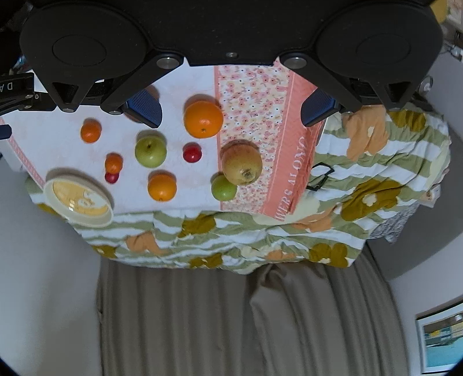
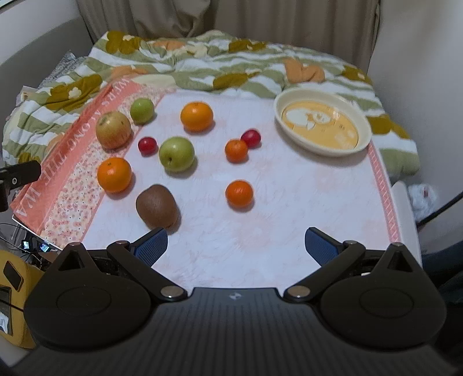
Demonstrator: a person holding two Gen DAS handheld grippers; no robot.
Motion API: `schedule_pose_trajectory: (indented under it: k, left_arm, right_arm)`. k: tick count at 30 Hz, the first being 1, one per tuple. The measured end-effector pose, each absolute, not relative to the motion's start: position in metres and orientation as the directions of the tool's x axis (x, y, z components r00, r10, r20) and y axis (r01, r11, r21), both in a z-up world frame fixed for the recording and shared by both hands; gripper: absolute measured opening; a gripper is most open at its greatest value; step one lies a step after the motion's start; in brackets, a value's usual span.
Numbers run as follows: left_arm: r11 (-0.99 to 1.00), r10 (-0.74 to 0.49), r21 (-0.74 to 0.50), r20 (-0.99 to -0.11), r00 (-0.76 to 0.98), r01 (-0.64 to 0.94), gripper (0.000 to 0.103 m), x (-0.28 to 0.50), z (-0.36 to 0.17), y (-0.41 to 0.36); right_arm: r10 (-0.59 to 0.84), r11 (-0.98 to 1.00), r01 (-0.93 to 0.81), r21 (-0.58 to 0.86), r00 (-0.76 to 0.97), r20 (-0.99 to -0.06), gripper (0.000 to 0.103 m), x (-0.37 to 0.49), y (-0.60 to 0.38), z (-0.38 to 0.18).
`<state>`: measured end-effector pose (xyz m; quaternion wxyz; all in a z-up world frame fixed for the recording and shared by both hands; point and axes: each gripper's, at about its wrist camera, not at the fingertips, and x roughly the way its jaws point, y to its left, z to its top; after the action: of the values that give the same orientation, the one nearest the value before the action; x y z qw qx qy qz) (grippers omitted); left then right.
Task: Organize fruits
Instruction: 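Grasp the brown kiwi with the right tool while the left tool grasps the large orange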
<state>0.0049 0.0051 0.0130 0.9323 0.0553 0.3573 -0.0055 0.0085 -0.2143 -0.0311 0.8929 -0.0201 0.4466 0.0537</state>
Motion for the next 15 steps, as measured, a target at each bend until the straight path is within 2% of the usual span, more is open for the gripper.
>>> schedule_pose_trajectory:
  k: [9,15]
  left_arm:
    - [0.967,-0.097,0.107,-0.679,0.728,0.229,0.103,0.041,-0.019,0.03]
    - [0.938,-0.185,0.075,-0.72,0.669,0.34,0.103,0.069,-0.047,0.036]
  right_arm:
    - [0.059,0.997,0.0,0.072,0.576,-0.815,0.103,0.01,-0.193,-0.067]
    - [0.041,0.992,0.072,0.1,0.575,-0.817,0.103,0.011,-0.175,-0.089]
